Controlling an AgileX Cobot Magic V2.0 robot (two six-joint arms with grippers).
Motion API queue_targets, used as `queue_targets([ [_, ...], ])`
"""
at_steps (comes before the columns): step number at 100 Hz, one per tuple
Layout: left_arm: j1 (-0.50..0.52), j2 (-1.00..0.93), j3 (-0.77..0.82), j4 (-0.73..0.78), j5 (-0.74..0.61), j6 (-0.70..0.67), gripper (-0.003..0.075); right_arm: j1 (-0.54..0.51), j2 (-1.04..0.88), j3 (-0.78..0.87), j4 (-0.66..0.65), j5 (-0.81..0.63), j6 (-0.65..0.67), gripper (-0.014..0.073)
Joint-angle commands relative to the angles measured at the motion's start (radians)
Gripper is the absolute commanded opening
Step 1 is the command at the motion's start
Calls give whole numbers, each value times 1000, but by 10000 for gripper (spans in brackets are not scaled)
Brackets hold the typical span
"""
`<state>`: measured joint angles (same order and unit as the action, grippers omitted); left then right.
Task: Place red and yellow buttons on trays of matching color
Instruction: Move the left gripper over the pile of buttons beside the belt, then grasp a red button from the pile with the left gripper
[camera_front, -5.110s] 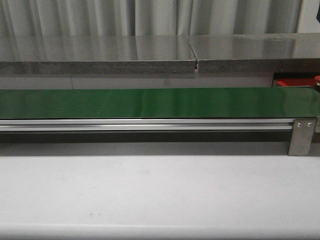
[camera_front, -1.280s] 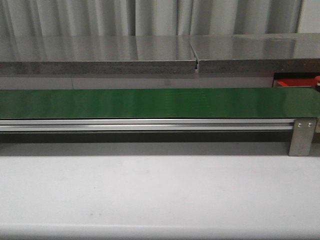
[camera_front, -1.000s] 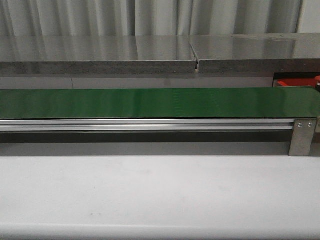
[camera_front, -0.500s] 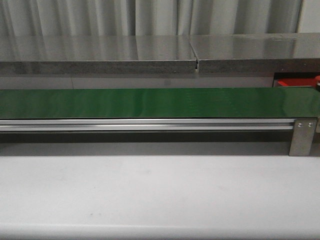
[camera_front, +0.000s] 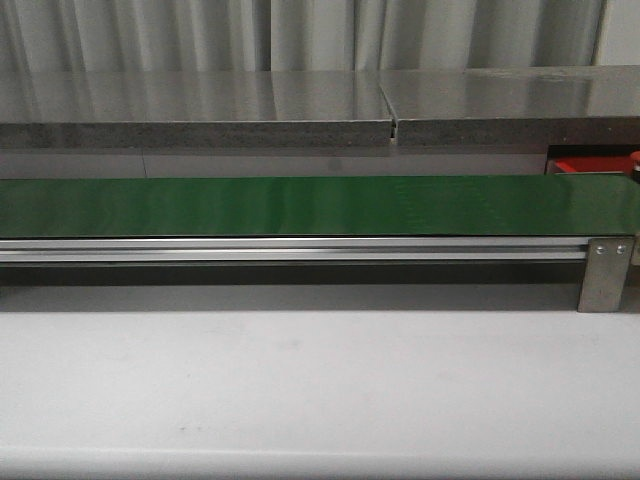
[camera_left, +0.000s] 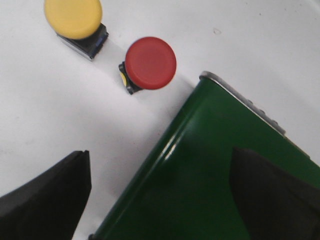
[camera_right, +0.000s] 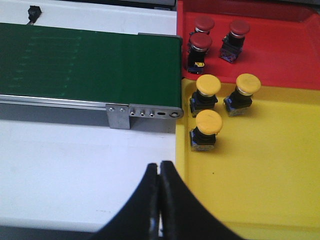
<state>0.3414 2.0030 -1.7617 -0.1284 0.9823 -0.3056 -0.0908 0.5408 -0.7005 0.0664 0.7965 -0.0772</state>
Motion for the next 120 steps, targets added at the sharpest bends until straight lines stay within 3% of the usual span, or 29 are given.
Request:
queue_targets([
  [1,5,-27,-76,42,-8,-58,564,0,1,-22,-9,-64,-6,-117],
  [31,24,50,-156,21,2,-58,564,0,1,-22,-9,-64,-6,-117],
  [58,24,109,-169,-59,-85,-58,564,0,1,-22,-9,-64,-6,-117],
  [110,24,203,-194,-66,-155,-58,564,0,1,-22,-9,-63,-6,-117],
  [120,24,212,-194,-66,-174,-58,530,0,1,-22,-9,-63,-6,-117],
])
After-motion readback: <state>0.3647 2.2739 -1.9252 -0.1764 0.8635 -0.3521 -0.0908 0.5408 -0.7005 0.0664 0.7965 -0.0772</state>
